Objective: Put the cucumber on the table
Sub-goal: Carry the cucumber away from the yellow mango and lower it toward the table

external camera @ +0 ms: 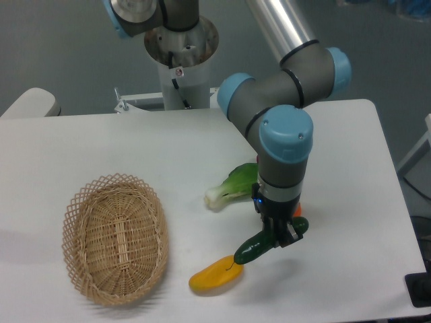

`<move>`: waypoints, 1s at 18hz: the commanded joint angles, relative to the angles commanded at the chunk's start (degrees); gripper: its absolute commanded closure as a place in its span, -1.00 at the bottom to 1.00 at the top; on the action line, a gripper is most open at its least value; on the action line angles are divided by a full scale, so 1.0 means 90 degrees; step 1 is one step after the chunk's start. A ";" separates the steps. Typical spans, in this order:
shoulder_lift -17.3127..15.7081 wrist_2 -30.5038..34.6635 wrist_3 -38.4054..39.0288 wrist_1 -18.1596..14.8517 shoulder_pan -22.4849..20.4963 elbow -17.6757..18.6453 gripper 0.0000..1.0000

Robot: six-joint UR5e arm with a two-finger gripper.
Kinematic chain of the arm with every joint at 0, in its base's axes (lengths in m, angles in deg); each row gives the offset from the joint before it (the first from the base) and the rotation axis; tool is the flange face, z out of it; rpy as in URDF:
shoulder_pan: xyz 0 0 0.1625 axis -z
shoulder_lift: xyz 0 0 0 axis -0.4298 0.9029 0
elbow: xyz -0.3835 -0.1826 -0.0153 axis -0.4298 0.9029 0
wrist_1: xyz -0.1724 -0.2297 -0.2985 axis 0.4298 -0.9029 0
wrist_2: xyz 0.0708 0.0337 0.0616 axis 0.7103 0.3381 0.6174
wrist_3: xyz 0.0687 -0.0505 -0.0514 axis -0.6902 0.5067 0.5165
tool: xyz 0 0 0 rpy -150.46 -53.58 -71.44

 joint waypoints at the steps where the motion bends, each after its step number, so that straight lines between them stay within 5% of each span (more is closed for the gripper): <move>1: 0.0049 0.0000 -0.0205 -0.0039 -0.0020 0.0000 0.71; 11: 0.0166 0.0039 -0.1272 -0.0166 -0.0284 0.0283 0.68; 18: 0.0186 0.0039 -0.1497 0.0039 -0.0196 0.0850 0.68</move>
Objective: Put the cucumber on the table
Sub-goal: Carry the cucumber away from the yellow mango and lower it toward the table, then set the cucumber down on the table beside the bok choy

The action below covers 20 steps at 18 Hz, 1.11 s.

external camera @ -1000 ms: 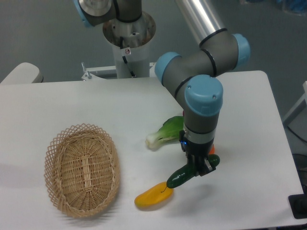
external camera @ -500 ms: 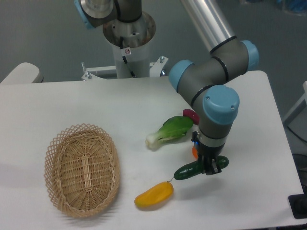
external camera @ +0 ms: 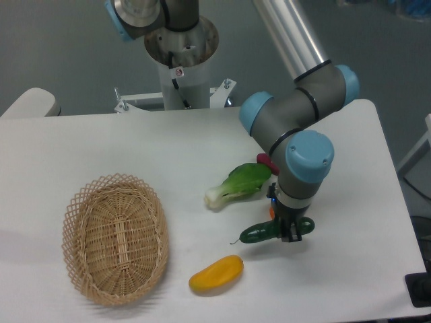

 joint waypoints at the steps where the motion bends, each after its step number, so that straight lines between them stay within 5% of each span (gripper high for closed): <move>1: -0.0010 0.0000 0.0000 0.0000 0.0020 0.0058 0.68; 20: 0.0117 0.0000 0.0098 0.0303 0.0205 0.0156 0.48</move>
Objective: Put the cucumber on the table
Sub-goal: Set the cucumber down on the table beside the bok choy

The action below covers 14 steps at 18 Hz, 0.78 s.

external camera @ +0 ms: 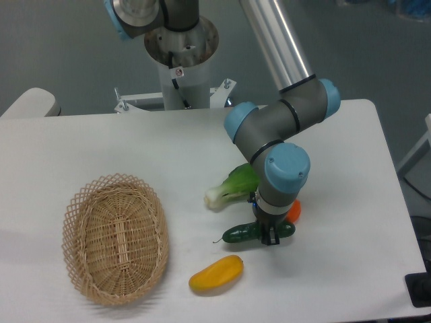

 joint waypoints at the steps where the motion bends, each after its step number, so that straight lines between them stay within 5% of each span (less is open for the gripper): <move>1: 0.0000 0.0000 0.0000 0.0058 0.0000 0.0039 0.47; 6: 0.0000 0.0000 0.0010 0.0147 -0.0010 0.0049 0.28; 14: 0.0010 -0.0010 0.0020 0.0186 0.0000 0.0127 0.27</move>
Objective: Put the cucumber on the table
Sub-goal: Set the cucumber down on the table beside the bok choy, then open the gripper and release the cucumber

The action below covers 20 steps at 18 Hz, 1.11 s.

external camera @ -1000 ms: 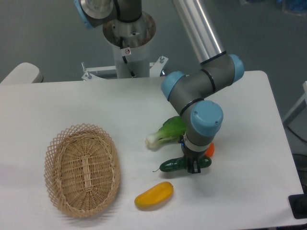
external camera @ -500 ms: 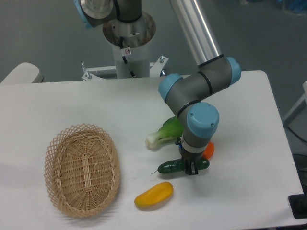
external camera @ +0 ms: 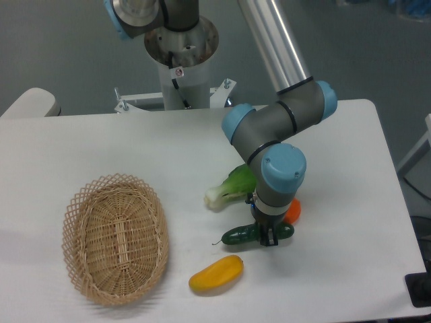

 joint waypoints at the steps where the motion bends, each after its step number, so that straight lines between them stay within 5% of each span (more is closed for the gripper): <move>1: 0.0000 0.0000 0.0000 0.0039 0.0000 0.0029 0.27; 8: -0.0010 0.0010 0.0010 0.0313 0.0029 0.0283 0.21; 11: -0.0019 -0.0010 0.0010 0.0303 0.0029 0.0167 -0.23; 13: -0.0049 -0.0029 0.0281 0.0313 0.0020 0.0157 -0.93; 20: -0.0253 0.0039 0.1316 0.0283 0.0029 0.0088 -1.00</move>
